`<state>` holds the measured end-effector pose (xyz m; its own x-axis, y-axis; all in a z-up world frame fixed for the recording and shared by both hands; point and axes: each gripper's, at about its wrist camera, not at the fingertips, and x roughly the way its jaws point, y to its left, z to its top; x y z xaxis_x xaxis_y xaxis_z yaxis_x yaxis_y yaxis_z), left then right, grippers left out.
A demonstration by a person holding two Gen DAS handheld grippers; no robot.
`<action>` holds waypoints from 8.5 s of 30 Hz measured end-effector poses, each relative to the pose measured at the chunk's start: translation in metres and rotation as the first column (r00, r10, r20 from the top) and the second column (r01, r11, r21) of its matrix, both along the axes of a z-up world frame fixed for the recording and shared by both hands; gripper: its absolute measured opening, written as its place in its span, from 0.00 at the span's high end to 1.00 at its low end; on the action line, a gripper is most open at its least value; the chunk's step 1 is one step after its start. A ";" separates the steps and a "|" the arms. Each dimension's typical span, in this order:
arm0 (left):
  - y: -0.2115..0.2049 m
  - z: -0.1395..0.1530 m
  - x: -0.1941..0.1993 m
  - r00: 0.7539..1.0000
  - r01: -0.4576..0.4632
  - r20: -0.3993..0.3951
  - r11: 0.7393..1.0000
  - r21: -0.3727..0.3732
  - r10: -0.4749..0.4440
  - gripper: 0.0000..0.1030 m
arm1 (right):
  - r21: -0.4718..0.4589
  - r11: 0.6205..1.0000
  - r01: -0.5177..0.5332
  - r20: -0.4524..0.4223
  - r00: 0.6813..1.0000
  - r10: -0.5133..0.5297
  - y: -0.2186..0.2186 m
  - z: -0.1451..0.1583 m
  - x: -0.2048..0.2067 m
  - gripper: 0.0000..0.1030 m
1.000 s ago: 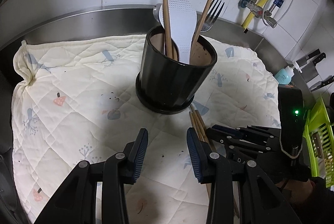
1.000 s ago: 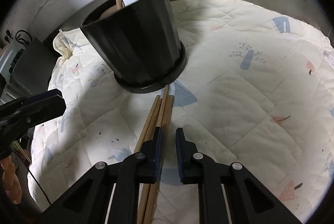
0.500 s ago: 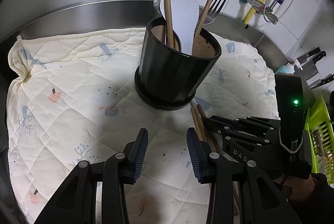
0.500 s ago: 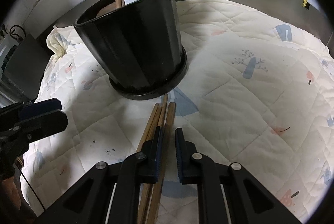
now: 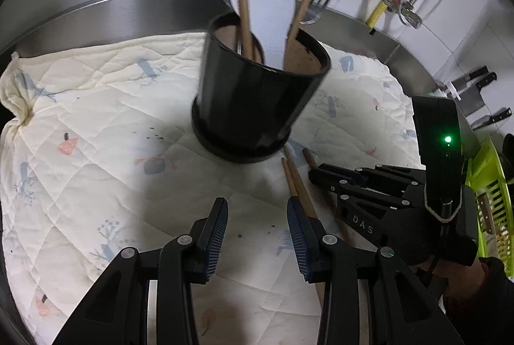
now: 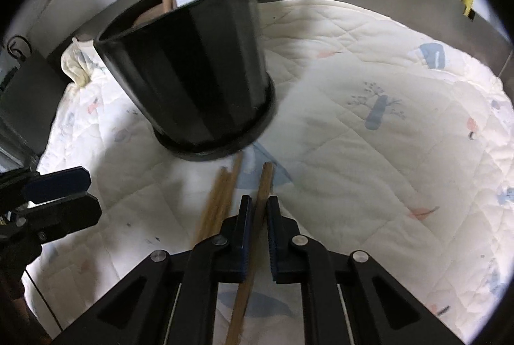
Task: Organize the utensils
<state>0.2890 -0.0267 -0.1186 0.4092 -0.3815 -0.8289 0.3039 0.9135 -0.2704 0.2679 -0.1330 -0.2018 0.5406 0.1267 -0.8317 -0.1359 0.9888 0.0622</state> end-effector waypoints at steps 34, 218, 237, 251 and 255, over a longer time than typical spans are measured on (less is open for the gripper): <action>-0.070 -0.051 0.017 0.996 0.050 -0.079 0.994 0.101 -0.042 0.82 | 0.051 0.998 0.046 -0.019 0.999 -0.045 -0.058 0.007 -0.040 0.90; 0.127 -0.063 0.072 0.778 -0.606 -0.312 0.784 -0.138 0.546 0.61 | 0.070 0.978 -0.195 0.625 0.773 0.110 -0.019 0.235 -0.018 0.91; 0.133 -0.065 0.101 0.570 -0.785 -0.409 0.620 -0.013 0.713 0.85 | 0.107 0.978 -0.177 0.541 0.836 0.092 -0.033 0.197 -0.009 0.91; 0.132 -0.059 0.104 0.647 -0.731 -0.393 0.678 -0.076 0.654 1.00 | 0.132 0.975 -0.180 0.532 0.843 0.084 -0.035 0.197 -0.009 0.90; 0.137 -0.061 0.100 0.651 -0.730 -0.383 0.679 -0.078 0.655 1.00 | 0.152 0.973 -0.176 0.524 0.848 0.072 -0.040 0.196 -0.011 0.90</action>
